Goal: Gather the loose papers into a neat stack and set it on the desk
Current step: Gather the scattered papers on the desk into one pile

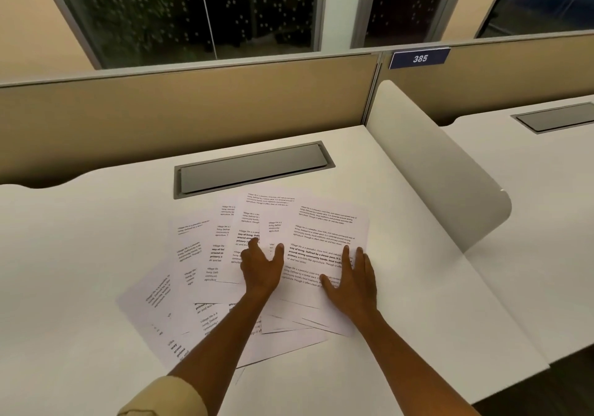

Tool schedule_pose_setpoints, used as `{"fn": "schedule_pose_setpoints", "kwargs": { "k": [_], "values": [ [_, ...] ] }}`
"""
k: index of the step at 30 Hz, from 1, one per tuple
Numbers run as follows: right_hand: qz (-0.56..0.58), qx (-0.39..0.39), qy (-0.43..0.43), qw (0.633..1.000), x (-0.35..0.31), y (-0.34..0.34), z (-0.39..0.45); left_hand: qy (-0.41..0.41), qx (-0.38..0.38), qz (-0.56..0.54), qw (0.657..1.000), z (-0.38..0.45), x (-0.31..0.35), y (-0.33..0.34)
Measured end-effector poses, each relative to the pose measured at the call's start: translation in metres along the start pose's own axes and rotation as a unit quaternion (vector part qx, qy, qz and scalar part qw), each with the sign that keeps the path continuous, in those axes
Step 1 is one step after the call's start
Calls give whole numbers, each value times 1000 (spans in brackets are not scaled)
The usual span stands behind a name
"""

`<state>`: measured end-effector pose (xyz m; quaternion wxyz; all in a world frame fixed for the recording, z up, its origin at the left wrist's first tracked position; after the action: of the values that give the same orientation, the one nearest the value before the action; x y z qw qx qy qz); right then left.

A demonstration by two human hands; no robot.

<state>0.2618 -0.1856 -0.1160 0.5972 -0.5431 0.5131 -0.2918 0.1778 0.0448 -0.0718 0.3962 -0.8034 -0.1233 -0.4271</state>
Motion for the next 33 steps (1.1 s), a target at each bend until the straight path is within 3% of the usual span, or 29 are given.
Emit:
{"fn": "schedule_pose_setpoints", "kwargs": {
  "k": [13, 21, 27, 33],
  "values": [
    [58, -41, -50, 996, -35, 7, 0, -147, -91, -139, 975, 10, -21, 4],
    [213, -10, -17, 977, -31, -14, 8, -72, -126, -44, 988, 3, -13, 0],
    [365, 28, 83, 927, -10, -20, 15, -19, -143, -88, 986, 2, -6, -15],
    [458, 20, 97, 884, -18, -22, 23, -13, -172, -152, 973, 3, -6, -27]
  ]
}}
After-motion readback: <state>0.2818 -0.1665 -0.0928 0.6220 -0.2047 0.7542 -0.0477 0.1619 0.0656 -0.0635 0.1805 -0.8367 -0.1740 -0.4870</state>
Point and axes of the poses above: each hand's wrist, its own z-axis towards the middle knuckle, its own y-axis out of the palm, x = y × z, the point moved 9 cm from there along z, towards the middle knuckle, and after that the axes turned 6 degrees about -y, right-handed, at the moved point
